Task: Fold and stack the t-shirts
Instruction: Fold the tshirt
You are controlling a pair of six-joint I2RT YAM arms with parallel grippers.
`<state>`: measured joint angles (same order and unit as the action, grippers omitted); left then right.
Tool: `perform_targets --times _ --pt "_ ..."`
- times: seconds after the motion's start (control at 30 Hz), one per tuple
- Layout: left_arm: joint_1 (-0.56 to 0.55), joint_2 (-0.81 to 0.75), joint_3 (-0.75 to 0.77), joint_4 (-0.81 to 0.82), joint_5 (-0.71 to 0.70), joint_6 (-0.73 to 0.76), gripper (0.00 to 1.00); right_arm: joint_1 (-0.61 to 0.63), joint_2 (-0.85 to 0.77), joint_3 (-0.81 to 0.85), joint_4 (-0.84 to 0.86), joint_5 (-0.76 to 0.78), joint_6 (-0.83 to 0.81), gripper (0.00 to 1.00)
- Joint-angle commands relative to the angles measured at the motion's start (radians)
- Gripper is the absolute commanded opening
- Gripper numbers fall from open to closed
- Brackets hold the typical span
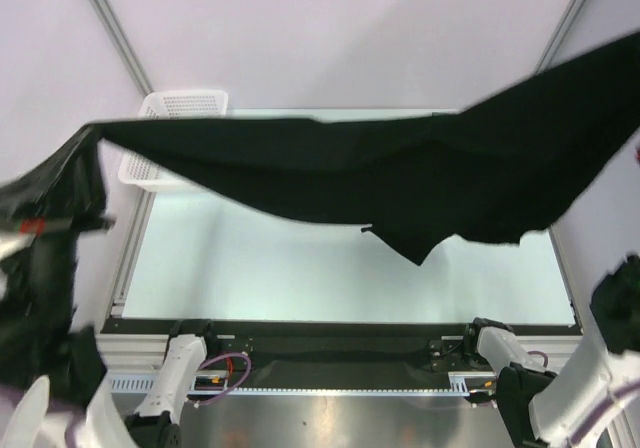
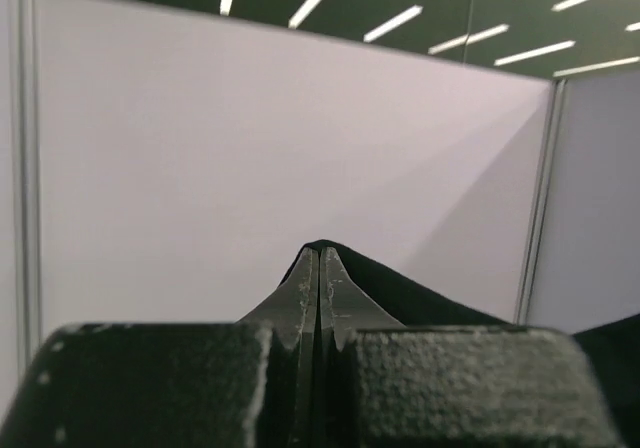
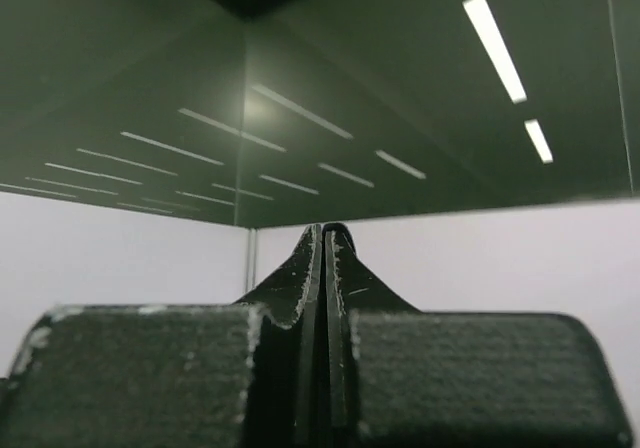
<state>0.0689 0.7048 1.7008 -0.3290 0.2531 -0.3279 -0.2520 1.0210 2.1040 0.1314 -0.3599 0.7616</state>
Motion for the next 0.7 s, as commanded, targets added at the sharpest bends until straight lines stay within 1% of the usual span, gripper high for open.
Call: perform_targets --times 0.0,0.1,0.17,0.23,0.37,0.47,0.53,0.57,0.6,0.67 --pt "-0.041 -0.045 0.071 -0.053 -0.101 0.064 0.0 0.032 0.002 0.092 -0.07 0.073 -0.1 0.0" --pt "-0.061 -0.085 0.126 -0.087 -0.145 0.092 0.0 0.097 -0.004 0.155 -0.076 0.116 -0.139 0.0" --pt "-0.098 -0.111 0.143 -0.102 -0.176 0.107 0.0 0.126 -0.006 0.195 -0.079 0.146 -0.154 0.0" --pt "-0.121 -0.122 0.155 -0.107 -0.21 0.113 0.0 0.164 -0.006 0.209 -0.072 0.159 -0.176 0.0" --pt "-0.129 -0.113 0.145 -0.107 -0.224 0.112 0.0 0.209 0.03 0.215 -0.101 0.17 -0.217 0.0" --pt "-0.129 -0.085 0.091 -0.108 -0.236 0.118 0.0 0.229 0.062 0.163 -0.105 0.174 -0.238 0.0" --pt "-0.129 -0.061 0.01 -0.094 -0.25 0.122 0.0 0.229 0.093 0.082 -0.095 0.17 -0.242 0.0" --pt "-0.129 -0.054 -0.025 -0.085 -0.279 0.125 0.0 0.229 0.106 0.052 -0.089 0.165 -0.243 0.0" --pt "-0.129 -0.047 -0.097 -0.081 -0.294 0.122 0.01 0.229 0.117 0.01 -0.084 0.167 -0.246 0.0" --pt "-0.129 -0.034 -0.195 -0.03 -0.328 0.118 0.0 0.229 0.148 -0.114 -0.053 0.159 -0.258 0.0"
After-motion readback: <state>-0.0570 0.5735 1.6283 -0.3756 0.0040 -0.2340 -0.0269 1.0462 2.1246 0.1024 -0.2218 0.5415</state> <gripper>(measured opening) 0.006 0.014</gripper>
